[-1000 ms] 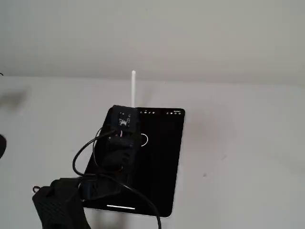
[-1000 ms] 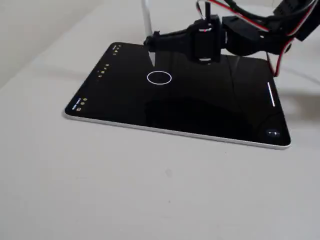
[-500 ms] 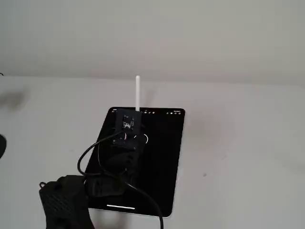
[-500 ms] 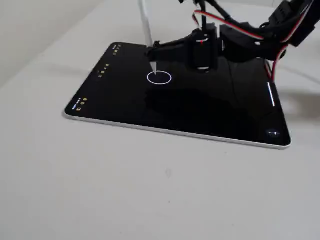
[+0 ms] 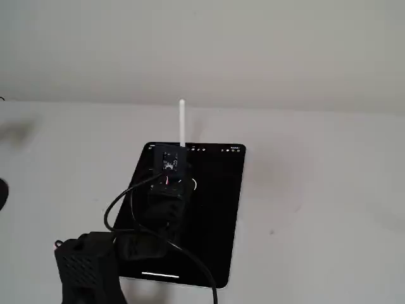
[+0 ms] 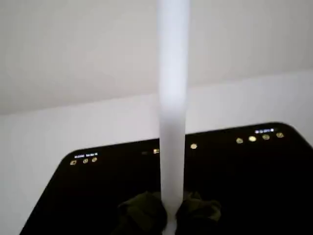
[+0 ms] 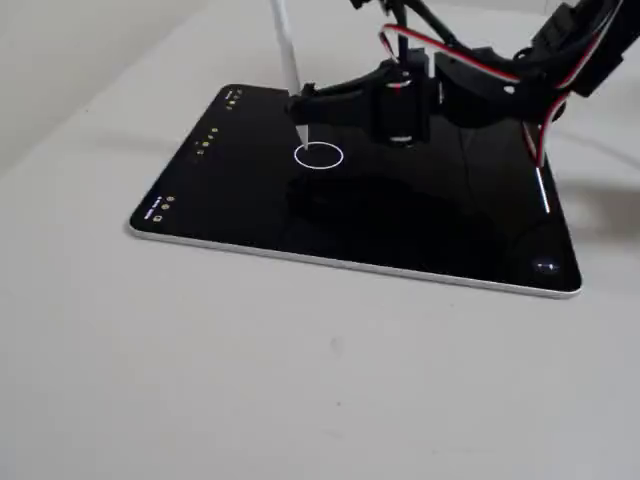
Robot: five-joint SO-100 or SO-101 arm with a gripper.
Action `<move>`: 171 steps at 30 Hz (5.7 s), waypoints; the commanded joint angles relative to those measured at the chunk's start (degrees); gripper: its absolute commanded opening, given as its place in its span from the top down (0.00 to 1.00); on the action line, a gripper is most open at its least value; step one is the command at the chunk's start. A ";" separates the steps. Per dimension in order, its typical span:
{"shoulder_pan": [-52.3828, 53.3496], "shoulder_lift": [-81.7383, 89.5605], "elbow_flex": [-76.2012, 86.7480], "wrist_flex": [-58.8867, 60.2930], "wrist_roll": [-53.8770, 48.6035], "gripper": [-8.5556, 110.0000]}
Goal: Draw 2 dots in a circle representing the eyes of a stickman
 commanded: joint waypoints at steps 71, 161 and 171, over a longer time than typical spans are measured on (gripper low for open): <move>2.11 7.03 0.26 5.62 -2.37 0.93; 2.55 5.98 -0.18 3.87 2.72 0.93; 2.11 4.66 -0.18 3.52 1.58 0.93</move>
